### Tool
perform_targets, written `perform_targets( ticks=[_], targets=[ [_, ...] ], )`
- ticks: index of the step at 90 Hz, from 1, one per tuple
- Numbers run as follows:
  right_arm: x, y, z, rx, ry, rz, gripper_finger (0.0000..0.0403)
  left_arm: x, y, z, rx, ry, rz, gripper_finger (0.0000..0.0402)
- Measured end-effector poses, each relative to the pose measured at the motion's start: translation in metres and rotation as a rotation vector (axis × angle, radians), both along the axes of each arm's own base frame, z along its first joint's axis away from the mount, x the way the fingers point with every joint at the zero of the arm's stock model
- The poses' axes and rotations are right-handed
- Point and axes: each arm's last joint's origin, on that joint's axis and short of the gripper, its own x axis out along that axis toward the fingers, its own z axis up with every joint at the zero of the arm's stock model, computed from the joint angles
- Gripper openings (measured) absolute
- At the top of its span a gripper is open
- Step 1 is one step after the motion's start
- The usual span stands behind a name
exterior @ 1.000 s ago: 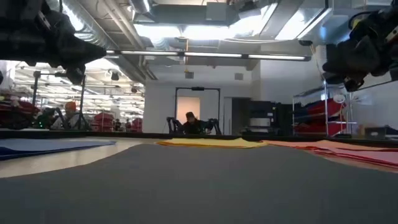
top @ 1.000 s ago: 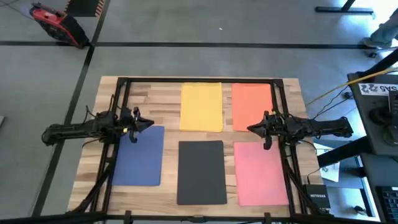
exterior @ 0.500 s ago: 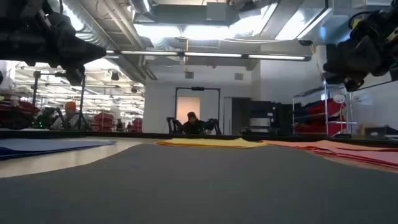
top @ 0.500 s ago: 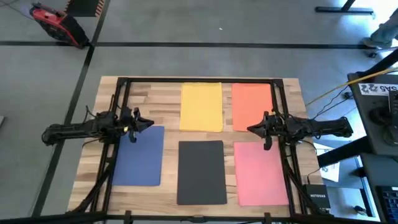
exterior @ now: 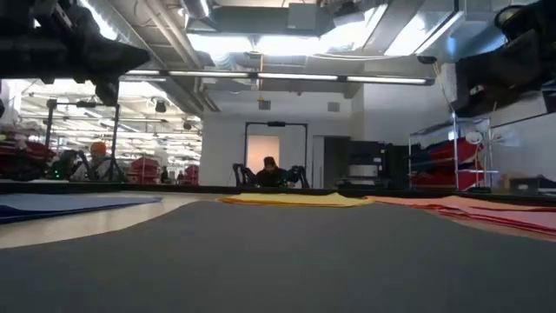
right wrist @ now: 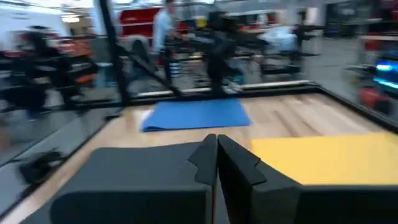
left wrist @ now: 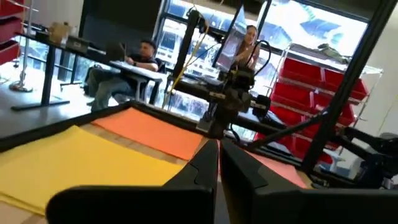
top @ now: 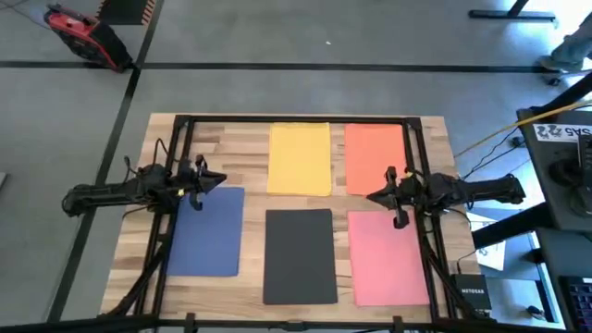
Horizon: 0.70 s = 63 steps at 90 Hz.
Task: Organize paper
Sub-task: Return to Home Position
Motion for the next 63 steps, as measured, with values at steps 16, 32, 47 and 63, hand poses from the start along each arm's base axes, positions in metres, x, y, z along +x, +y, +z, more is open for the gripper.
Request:
perform_targets(
  ticks=[16, 32, 47, 63],
  targets=[
    [0.0002, 0.0007, -0.0007, 0.028, -0.003, 0.024, 0.0, 0.0001, 0.0, -0.0008, -0.019, 0.005, -0.003, 0.0],
    [0.0002, 0.0007, -0.0007, 0.062, 0.002, 0.022, 0.0, 0.0006, 0.0, -0.0062, -0.036, 0.059, -0.005, 0.0],
    [0.0002, 0.0007, -0.0008, 0.105, 0.009, 0.022, 0.0, 0.0008, -0.0001, -0.0099, -0.076, 0.09, -0.01, 0.0],
    [0.0002, 0.0007, -0.0008, 0.106, 0.009, 0.022, 0.0, 0.0008, -0.0001, -0.0099, -0.079, 0.09, -0.01, 0.0]
  ],
)
